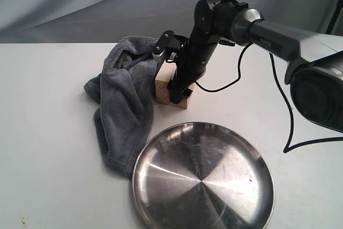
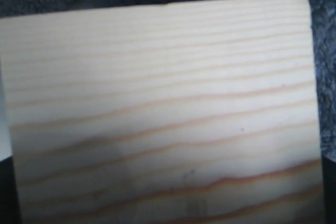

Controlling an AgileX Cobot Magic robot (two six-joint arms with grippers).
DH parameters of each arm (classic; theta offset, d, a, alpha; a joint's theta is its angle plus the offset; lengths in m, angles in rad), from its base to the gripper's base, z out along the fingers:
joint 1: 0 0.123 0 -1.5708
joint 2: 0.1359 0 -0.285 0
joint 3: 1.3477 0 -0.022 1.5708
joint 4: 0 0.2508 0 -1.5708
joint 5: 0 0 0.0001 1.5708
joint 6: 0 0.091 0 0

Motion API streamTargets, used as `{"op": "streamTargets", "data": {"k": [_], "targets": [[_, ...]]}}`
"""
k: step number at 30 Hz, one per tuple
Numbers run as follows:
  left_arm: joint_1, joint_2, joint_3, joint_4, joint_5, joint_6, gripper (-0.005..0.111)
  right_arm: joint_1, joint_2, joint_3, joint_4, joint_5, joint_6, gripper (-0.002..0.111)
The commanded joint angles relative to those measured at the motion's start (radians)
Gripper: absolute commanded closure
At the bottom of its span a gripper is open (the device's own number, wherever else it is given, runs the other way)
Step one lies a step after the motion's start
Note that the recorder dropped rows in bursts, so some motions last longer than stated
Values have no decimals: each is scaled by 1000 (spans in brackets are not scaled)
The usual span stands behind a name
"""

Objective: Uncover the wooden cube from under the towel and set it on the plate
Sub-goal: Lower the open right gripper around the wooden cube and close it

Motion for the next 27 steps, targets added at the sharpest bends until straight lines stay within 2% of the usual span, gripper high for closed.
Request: {"op": "streamTargets", "data": {"k": [1,6,13,27], "targets": [[3,-3,4,2,-6,1,107,-9,2,-6,1,73,9,108],[3,-3,4,2,-6,1,107,-9,2,-6,6,118,-2,108],[3,-3,4,2,-6,1,107,-9,-10,-6,108,118,-54,108],[3,-3,4,2,-6,1,107,-9,-87,-6,100,124,-62,108]]}}
